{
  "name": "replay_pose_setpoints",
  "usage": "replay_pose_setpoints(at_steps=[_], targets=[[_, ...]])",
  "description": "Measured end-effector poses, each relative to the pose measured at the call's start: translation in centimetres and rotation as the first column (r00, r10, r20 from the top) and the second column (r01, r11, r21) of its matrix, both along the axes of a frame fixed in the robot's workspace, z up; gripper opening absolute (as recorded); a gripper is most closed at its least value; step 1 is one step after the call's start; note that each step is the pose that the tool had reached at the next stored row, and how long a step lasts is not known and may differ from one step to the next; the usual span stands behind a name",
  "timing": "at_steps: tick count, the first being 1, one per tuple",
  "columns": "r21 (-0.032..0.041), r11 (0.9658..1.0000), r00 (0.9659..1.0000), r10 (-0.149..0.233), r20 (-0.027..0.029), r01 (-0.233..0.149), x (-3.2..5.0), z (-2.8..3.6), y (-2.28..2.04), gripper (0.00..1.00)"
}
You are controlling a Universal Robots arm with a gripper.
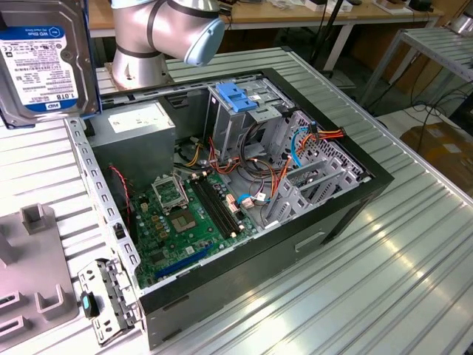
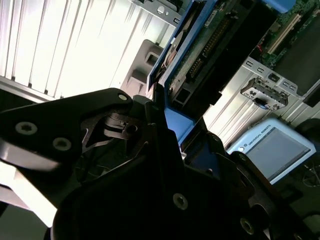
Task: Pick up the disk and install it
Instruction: 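Pick up the disk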
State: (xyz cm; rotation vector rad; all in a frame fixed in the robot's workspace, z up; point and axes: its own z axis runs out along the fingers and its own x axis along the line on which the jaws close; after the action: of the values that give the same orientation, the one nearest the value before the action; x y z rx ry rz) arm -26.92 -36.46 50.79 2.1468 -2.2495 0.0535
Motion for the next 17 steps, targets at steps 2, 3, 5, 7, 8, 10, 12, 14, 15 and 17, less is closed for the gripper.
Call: replay_pose_setpoints(at_steps=[2,3,5,7,8,10,12,14,15,17], targets=[[-0.0002,1.0,1.0,0.0,0.0008,0.0,0.13,-0.24,-0.01,0.37],[-0.0001,1.0,1.0,0.0,0.0014,0.0,0.22,-0.32,-0.01,0.37],[-0.0001,1.0,1.0,0.0,0.0017,0.0,0.41,-0.39,-0.01,0.37],[-0.0002,1.0,1.0,0.0,0.0016,0.0,0.64,-0.39,-0.01,0.37],[-0.0001,1.0,1.0,0.0,0.0017,0.0,0.75,-0.4,-0.01,0.37],[-0.0002,1.0,1.0,0.0,0.0017,0.0,1.03,-0.4,-0.01,0.37],[-0.0002,1.0,1.0,0.0,0.0017,0.0,1.48,-0.4,-0.01,0.37],[-0.0001,1.0,1.0,0.0,0.0017,0.0,1.91,-0.4,-0.01,0.37],[-0.0002,1.0,1.0,0.0,0.0017,0.0,2.11,-0.4,-0.01,0.37],[-0.0002,1.0,1.0,0.0,0.0016,0.0,2.5,-0.4,-0.02,0.37]])
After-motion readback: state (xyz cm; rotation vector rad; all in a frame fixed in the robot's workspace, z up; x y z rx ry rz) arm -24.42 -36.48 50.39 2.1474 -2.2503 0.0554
